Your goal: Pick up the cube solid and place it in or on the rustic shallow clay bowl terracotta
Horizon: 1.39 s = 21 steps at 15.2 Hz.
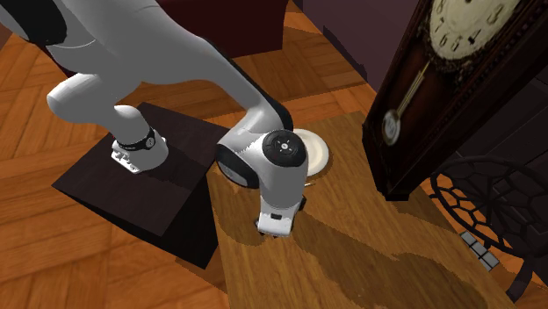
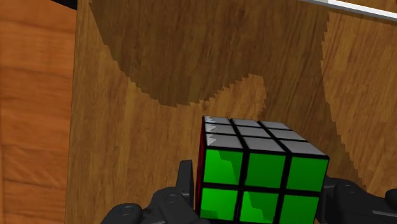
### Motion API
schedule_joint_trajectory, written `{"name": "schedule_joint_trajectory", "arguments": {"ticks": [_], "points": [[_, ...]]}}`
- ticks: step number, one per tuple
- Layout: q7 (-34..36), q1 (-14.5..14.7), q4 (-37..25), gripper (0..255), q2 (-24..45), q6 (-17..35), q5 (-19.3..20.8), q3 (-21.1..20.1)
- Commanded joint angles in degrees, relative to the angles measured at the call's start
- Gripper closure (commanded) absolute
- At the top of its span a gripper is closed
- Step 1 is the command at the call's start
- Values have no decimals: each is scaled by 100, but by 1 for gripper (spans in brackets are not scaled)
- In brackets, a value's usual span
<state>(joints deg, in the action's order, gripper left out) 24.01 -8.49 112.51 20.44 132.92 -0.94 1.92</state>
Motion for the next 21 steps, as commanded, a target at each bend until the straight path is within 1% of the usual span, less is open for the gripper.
{"name": "schedule_joint_trajectory", "arguments": {"ticks": [1,5,13,21], "points": [[0,-1,-41,255,-91,-133,4,3],[6,2,-116,255,-254,-372,13,6],[813,489,1514,255,-1392,123,103,-266],[1737,990,2742,255,-2350,395,48,-729]]}}
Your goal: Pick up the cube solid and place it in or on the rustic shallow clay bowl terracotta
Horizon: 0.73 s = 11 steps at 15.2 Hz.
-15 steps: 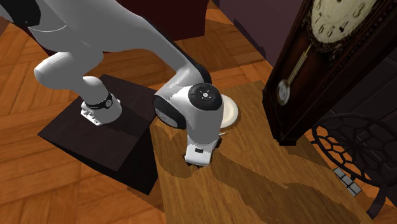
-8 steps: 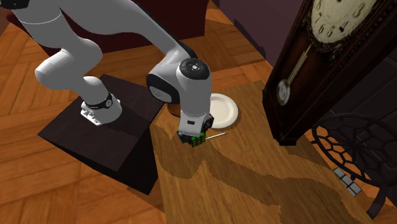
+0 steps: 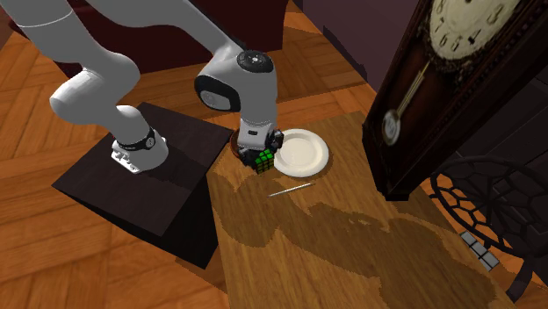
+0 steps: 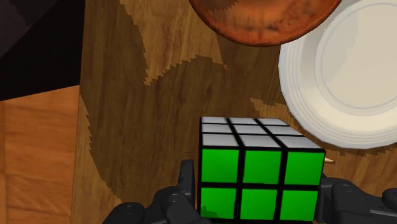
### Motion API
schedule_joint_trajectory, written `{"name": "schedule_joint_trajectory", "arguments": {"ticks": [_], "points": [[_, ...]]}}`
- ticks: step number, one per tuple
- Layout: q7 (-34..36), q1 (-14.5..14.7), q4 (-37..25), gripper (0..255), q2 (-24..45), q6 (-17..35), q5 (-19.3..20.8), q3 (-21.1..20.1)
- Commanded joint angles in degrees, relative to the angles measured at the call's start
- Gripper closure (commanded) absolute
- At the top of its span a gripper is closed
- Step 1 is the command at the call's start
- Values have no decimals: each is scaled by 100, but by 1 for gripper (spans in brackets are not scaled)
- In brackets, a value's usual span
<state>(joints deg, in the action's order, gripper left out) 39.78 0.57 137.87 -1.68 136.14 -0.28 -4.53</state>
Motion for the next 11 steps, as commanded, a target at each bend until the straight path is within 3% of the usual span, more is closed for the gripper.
{"name": "schedule_joint_trajectory", "arguments": {"ticks": [1,11], "points": [[282,150,333,255,-244,93,-41,-156],[1560,915,1242,255,-1095,180,-449,-1007]]}}
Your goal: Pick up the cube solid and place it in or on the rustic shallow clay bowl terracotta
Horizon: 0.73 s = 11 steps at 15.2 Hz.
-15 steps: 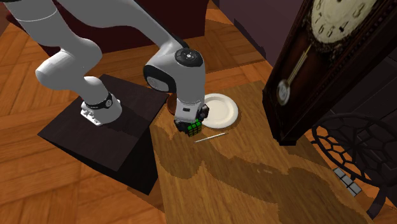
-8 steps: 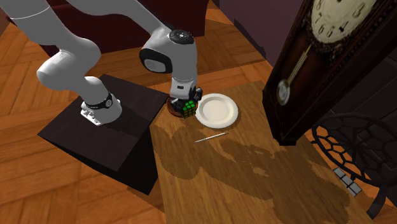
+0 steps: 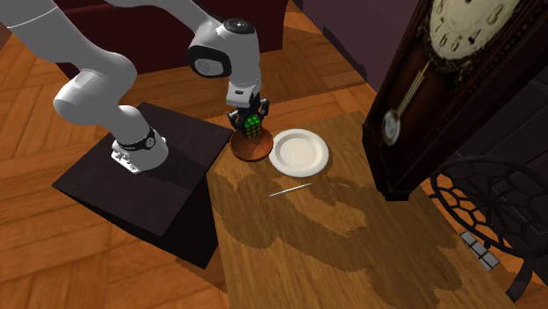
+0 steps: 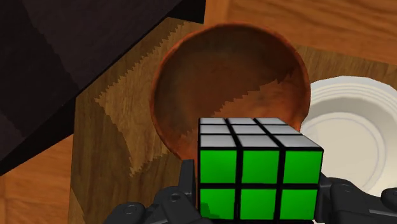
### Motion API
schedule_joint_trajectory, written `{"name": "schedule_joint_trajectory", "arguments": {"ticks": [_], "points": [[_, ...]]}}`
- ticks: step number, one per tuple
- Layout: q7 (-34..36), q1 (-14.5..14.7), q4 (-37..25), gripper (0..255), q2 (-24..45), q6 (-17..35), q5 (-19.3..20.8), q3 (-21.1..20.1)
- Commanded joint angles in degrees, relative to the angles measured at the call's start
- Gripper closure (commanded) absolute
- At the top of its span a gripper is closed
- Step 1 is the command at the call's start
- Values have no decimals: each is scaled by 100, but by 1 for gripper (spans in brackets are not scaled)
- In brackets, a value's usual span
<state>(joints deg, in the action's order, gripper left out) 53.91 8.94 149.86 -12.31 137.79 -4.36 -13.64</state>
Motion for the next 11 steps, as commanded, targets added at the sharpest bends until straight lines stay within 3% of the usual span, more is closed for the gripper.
{"name": "schedule_joint_trajectory", "arguments": {"ticks": [1,11], "points": [[275,158,93,255,-87,15,-92,-187],[452,83,296,255,675,964,140,-264]]}}
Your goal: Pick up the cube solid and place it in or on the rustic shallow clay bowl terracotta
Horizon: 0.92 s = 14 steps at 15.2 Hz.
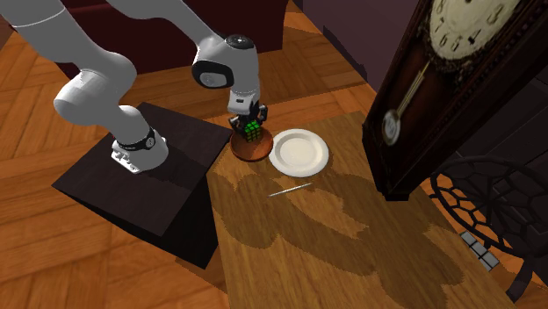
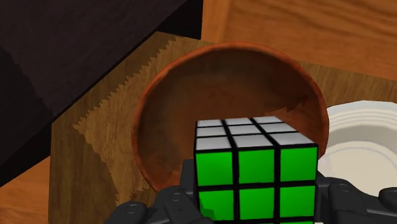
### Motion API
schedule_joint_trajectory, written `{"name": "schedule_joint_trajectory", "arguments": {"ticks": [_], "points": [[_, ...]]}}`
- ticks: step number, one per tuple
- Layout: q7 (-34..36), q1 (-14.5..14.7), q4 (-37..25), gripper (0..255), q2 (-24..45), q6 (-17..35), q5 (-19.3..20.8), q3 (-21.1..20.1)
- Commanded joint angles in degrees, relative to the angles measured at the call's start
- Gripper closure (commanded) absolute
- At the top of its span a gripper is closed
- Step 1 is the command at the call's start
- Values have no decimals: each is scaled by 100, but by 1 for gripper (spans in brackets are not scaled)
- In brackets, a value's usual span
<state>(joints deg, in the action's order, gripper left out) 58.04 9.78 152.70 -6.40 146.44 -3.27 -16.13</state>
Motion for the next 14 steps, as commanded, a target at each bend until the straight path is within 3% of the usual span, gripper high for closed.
{"name": "schedule_joint_trajectory", "arguments": {"ticks": [1,3,11,12,14], "points": [[66,-10,24,255,169,194,68,-20],[130,-29,45,255,355,395,157,-27],[130,-27,45,255,355,395,157,-25],[130,-27,44,0,355,395,157,-25],[130,-27,44,0,355,395,157,-25]]}}
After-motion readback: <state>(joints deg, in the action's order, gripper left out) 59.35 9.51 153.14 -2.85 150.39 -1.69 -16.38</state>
